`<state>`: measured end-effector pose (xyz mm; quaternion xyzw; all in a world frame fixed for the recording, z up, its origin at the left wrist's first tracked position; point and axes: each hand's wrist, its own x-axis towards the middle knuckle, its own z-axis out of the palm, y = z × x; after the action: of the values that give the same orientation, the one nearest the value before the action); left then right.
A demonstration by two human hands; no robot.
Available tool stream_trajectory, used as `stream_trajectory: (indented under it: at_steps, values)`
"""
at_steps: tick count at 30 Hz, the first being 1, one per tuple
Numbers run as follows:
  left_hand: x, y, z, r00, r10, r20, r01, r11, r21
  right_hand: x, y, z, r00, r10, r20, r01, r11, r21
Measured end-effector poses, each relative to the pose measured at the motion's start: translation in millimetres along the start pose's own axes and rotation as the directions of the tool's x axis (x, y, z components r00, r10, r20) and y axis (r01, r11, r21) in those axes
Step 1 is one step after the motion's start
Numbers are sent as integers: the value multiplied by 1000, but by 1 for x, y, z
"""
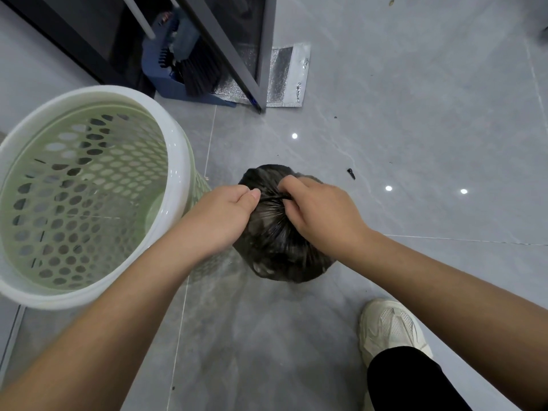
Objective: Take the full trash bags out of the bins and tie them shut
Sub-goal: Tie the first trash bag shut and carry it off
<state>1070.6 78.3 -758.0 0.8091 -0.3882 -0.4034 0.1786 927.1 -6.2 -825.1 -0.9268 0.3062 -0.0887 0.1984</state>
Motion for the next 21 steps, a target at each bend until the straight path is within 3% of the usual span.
stream_trajectory:
  at_steps: [4,8,12,17,21]
  values:
    - [-2,2,-1,1000,31,-6,-31,999,28,2,3,1,995,-65,-79,60,996,-64]
    - [-2,1,2,998,47,-42,-44,997,59,0,11,4,988,-132,-85,135,990,40]
    - [0,-5,13,995,36,-88,-32,999,44,1,22,4,994,-62,-86,72,990,119]
    - [3,-11,29,991,70,-115,-63,996,62,-1,35,1,998,-62,26,61,998,33]
    - [-1,-14,51,979,140,-147,-119,983,139,-3,41,0,988,111,111,-133,969,210]
